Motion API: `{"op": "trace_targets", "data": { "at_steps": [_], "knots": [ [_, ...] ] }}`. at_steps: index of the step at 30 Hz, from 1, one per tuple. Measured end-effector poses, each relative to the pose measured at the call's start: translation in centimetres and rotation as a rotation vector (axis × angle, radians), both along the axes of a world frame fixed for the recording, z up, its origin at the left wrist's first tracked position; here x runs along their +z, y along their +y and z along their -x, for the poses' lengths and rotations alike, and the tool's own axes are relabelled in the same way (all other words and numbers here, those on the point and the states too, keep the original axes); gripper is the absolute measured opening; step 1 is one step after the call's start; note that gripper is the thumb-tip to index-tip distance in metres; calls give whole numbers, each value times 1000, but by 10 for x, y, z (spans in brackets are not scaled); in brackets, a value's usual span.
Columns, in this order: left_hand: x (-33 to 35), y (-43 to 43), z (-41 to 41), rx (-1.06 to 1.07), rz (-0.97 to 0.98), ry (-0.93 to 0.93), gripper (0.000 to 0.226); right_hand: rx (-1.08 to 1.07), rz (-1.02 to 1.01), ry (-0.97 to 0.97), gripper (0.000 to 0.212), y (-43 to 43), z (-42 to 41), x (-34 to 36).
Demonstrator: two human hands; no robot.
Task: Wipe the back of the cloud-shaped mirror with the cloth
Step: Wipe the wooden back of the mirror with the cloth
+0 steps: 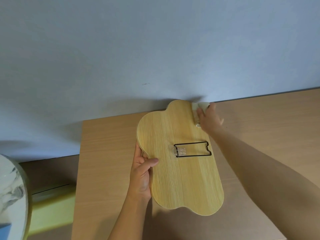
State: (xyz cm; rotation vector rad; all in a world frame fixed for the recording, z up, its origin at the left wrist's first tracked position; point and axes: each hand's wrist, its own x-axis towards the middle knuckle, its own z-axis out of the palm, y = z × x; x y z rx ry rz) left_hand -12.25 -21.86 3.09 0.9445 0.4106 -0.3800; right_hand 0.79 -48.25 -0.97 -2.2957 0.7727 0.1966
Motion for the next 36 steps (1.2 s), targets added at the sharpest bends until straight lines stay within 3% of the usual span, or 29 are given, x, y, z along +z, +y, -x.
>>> {"op": "trace_targets", "data": {
  "at_steps": [3,5,7,9,11,14,19,23,25,27,31,36],
  "knots": [
    [-1,0,1,-3,-10,6,84,-83,116,-1,35,-19,-4,3],
    [-1,1,1,-6,-19,3,83,-61,-31,-126,32,-13,-7,13],
    [-1,1,1,-6,-30,5,82,65,-269,-249,31,11,-7,28],
    [0,1,0,-6,-42,6,83,220,-381,-278,32,39,-4,36],
    [0,0,1,-8,-51,4,83,314,-312,-281,28,54,-4,33],
    [-1,1,0,-2,-63,-2,83,262,-237,-253,26,47,-8,15],
    [-1,1,0,-8,-60,-1,82,62,81,-50,48,-8,-9,-24],
    [-1,1,0,1,-72,4,82,27,344,3,36,-40,-2,-28],
    [-1,1,1,4,-67,6,82,-7,269,-67,32,-39,2,-14],
    [-1,0,1,4,-62,3,82,18,53,-161,30,-21,11,8],
    [0,0,0,9,-84,0,82,220,-319,-295,33,47,37,48],
    [0,0,0,13,-92,-10,80,293,-276,-264,22,53,49,26]
  ]
}}
